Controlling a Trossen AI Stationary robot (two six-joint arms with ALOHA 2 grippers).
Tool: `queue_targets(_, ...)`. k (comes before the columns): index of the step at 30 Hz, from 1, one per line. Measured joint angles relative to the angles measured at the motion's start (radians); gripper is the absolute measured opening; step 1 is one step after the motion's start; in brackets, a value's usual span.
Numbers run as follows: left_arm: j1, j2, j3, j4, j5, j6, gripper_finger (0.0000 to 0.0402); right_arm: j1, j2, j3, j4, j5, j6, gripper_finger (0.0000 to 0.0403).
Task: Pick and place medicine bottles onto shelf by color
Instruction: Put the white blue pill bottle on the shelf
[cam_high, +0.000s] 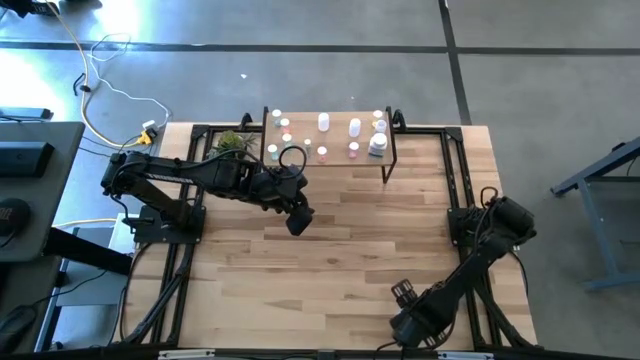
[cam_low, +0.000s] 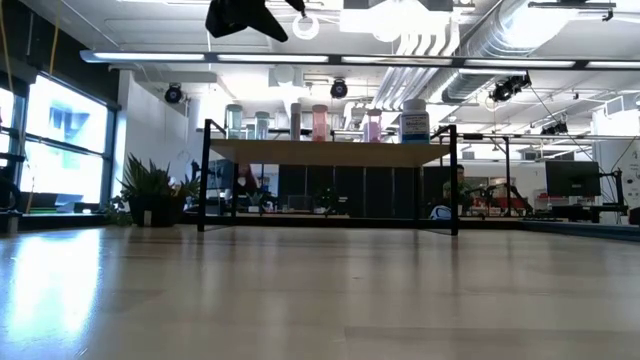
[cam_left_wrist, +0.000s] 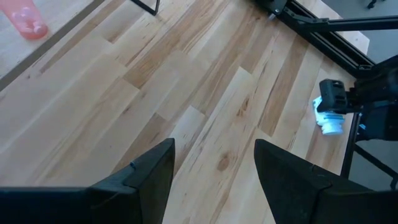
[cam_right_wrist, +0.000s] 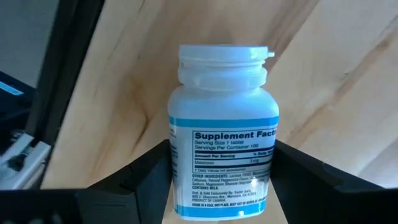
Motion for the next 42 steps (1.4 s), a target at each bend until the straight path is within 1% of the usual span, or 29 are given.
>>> queue_targets(4, 0.0, 0.0, 0.0, 0.0, 0.0, 0.0, 0.0211, 0.001, 0.008, 0.0, 0.031, -0.016, 0.021, 0.0228)
queue_targets(10, 0.0, 0.0, 0.0, 0.0, 0.0, 0.002, 0.0211, -0.001, 0.002, 0.0, 0.038, -0.022, 0.079, 0.0188)
queue_targets(16, 0.011, 0.0, 0.0, 0.0, 0.015, 0.008, 0.0211, -0.003, -0.003, 0.001, 0.038, -0.015, 0.123, 0.0187)
queue_targets(18, 0.022, 0.0, 0.0, 0.0, 0.028, 0.036, 0.0211, -0.005, -0.013, 0.0, 0.04, 0.011, 0.138, 0.0187)
queue_targets(24, 0.063, 0.0, 0.0, -0.001, 0.118, 0.105, 0.0211, -0.043, -0.067, -0.005, 0.024, 0.163, 0.154, 0.0185)
queue_targets(26, 0.07, 0.0, 0.0, 0.0, 0.119, 0.131, 0.0211, -0.065, -0.079, -0.005, 0.021, 0.172, 0.154, 0.0185)
queue_targets(33, 0.075, -0.013, 0.0, -0.002, 0.117, 0.296, 0.0211, -0.162, -0.112, -0.004, 0.031, 0.192, 0.159, 0.0186)
queue_targets(42, 0.089, -0.064, 0.006, -0.001, 0.112, 0.61, 0.0211, -0.315, -0.209, -0.002, 0.163, 0.193, 0.24, 0.0186)
